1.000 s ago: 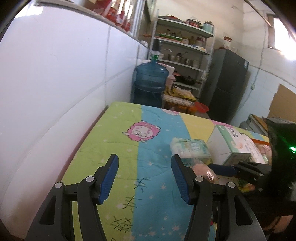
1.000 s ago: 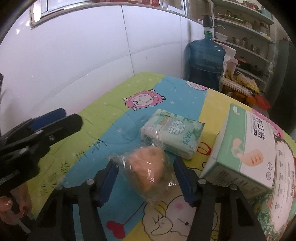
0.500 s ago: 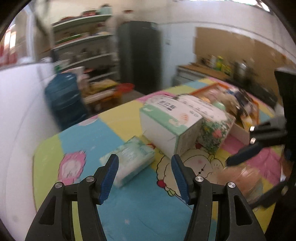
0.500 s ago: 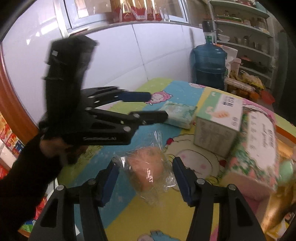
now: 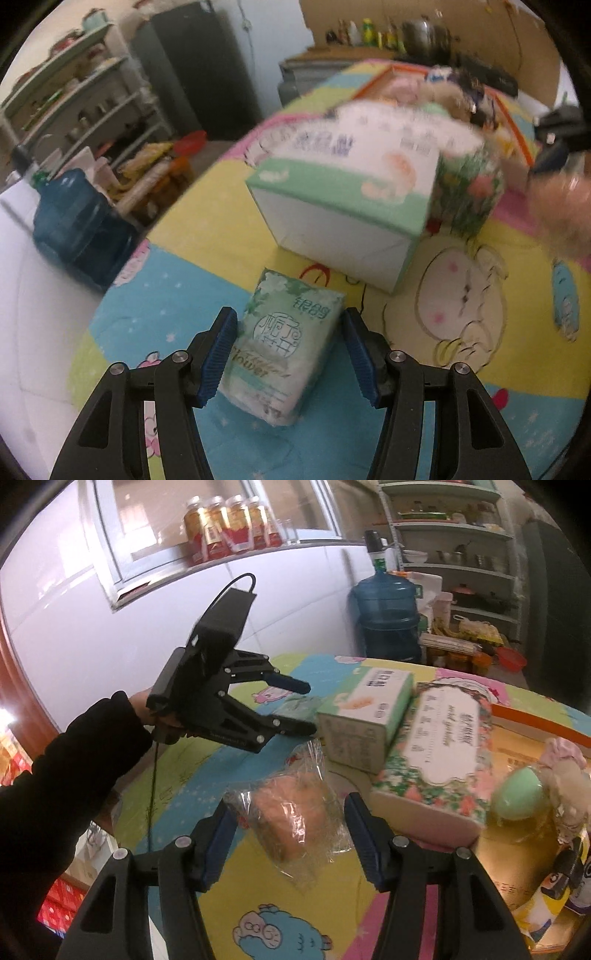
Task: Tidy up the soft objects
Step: 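Grasp the white-green tissue pack with the left gripper while the right grasps the bagged bread, then carry the tissue pack and bagged bread over the orange-rimmed box with both grippers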
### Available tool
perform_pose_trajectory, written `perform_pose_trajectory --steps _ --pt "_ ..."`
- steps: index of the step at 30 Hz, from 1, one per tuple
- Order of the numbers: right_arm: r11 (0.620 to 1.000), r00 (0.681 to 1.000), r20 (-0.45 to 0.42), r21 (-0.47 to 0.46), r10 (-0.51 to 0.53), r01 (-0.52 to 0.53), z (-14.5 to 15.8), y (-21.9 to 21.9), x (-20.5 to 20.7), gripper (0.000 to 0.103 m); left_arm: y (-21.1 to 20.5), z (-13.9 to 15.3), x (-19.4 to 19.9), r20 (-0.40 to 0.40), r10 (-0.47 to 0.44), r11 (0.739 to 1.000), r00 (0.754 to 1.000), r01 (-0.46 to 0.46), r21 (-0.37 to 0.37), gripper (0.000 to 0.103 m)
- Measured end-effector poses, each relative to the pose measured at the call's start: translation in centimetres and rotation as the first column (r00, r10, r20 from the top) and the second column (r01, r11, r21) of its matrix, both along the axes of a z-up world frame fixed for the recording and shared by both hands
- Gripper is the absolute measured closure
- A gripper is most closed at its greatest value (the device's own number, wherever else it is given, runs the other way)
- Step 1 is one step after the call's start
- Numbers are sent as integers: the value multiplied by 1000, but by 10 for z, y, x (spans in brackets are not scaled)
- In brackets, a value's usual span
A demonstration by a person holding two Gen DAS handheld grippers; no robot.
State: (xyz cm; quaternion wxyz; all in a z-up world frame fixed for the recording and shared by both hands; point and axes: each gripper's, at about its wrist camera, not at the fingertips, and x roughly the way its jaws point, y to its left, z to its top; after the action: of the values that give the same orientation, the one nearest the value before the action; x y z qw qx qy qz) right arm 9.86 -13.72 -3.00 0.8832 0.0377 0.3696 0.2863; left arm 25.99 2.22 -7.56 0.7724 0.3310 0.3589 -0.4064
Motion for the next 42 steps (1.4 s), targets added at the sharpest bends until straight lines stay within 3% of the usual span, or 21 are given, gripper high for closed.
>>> perform_pose_trajectory --steps 5,9,13,16,20,25,34,42 --pt "1000 1000 -5 18 -21 21 -3 -9 4 44 6 -3 5 -22 33 997 999 -35 -62 42" --pt "999 1000 -20 26 -22 22 -8 -9 6 44 15 -6 -3 -5 112 988 994 -112 -104 44" --pt "999 999 -26 34 -22 23 -11 -7 6 44 21 -7 -16 23 236 962 972 -230 -148 48" --pt "999 999 -30 40 -26 27 -13 -7 4 44 28 -4 -26 16 333 926 943 -324 -194 51" --pt "999 999 -27 44 -28 29 -13 -4 1 44 35 3 -47 -10 477 848 879 -463 -259 55" --pt "998 999 -21 50 -30 31 -13 -2 -6 44 34 20 -86 30 581 777 814 -543 -319 56" --pt "998 999 7 53 -39 38 -5 -2 -21 44 18 38 -138 29 666 706 746 -617 -348 57" --pt "997 996 53 53 -65 62 5 -13 -37 44 5 49 -157 24 701 672 713 -648 -359 57"
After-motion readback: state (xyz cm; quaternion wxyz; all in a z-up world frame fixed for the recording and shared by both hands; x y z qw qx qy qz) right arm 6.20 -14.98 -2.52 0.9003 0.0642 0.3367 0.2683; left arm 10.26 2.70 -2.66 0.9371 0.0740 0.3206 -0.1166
